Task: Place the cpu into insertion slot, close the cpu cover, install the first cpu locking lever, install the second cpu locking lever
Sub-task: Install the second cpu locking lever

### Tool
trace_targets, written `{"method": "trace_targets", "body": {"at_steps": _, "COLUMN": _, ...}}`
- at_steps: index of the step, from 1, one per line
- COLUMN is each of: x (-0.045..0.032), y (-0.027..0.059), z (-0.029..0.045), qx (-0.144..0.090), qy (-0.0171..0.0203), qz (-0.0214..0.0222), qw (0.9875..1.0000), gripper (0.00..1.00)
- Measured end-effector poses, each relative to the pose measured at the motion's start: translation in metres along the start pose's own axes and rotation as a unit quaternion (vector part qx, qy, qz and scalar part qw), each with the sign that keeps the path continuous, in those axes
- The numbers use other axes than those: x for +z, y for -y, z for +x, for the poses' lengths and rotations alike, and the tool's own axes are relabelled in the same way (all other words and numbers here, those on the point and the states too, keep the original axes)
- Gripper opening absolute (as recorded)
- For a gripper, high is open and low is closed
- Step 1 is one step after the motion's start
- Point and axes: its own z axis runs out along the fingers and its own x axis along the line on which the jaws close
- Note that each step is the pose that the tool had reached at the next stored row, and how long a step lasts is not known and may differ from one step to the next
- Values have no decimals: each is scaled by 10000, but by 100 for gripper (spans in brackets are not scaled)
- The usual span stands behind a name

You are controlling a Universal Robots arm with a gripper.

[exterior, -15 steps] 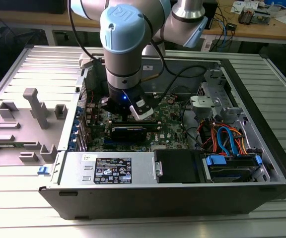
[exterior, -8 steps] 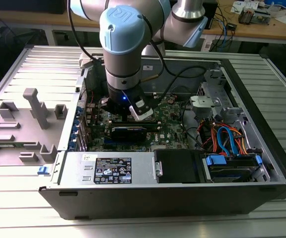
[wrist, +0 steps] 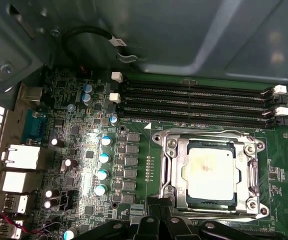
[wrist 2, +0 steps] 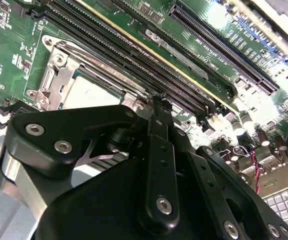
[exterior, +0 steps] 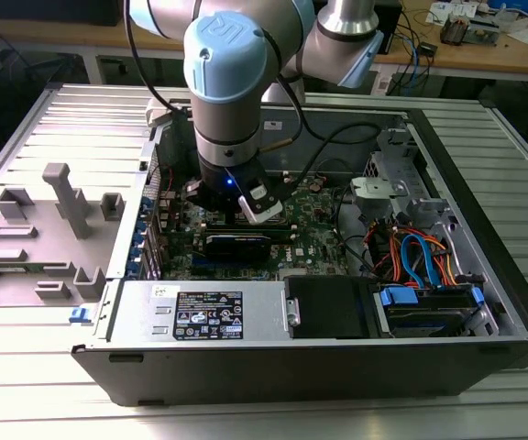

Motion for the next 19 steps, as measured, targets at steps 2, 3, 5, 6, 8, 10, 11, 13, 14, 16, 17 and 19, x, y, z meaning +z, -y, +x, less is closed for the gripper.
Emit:
{"method": "trace_targets", "body": {"at_steps": 2, "x": 4, "y": 0, "z": 1, "qx": 0, "qy": 1, "qz": -15, "qw": 10000, "gripper": 11}}
{"method": "trace_targets", "body": {"at_steps": 3, "x": 5, "y": 1, "z": 2, "qx": 0, "qy": 1, "qz": -19, "qw": 10000, "gripper": 11}}
{"method": "trace_targets", "body": {"at_steps": 5, "x": 9, "y": 2, "z": 3, "qx": 0, "qy": 2, "qz": -32, "qw": 10000, "gripper": 11}}
{"method": "trace_targets", "body": {"at_steps": 6, "x": 12, "y": 2, "z": 3, "qx": 0, "qy": 3, "qz": -38, "qw": 10000, "gripper": 11}}
{"method": "trace_targets", "body": {"at_steps": 8, "x": 17, "y": 3, "z": 4, "qx": 0, "qy": 3, "qz": -43, "qw": 10000, "gripper": 11}}
{"method": "trace_targets", "body": {"at_steps": 10, "x": 22, "y": 5, "z": 5, "qx": -1, "qy": 3, "qz": -45, "qw": 10000, "gripper": 11}}
{"method": "trace_targets", "body": {"at_steps": 11, "x": 27, "y": 5, "z": 6, "qx": 0, "qy": 5, "qz": -50, "qw": 10000, "gripper": 11}}
{"method": "trace_targets", "body": {"at_steps": 13, "x": 34, "y": 6, "z": 9, "qx": 0, "qy": 4, "qz": -59, "qw": 10000, "gripper": 11}}
{"method": "trace_targets", "body": {"at_steps": 14, "x": 34, "y": 6, "z": 9, "qx": 0, "qy": 4, "qz": -60, "qw": 10000, "gripper": 11}}
{"method": "trace_targets", "body": {"at_steps": 16, "x": 35, "y": 7, "z": 10, "qx": 1, "qy": 4, "qz": -60, "qw": 10000, "gripper": 11}}
{"method": "trace_targets", "body": {"at_steps": 17, "x": 36, "y": 7, "z": 10, "qx": 1, "qy": 5, "qz": -61, "qw": 10000, "gripper": 11}}
{"method": "trace_targets", "body": {"at_steps": 19, "x": 37, "y": 8, "z": 10, "qx": 1, "qy": 5, "qz": -61, "qw": 10000, "gripper": 11}}
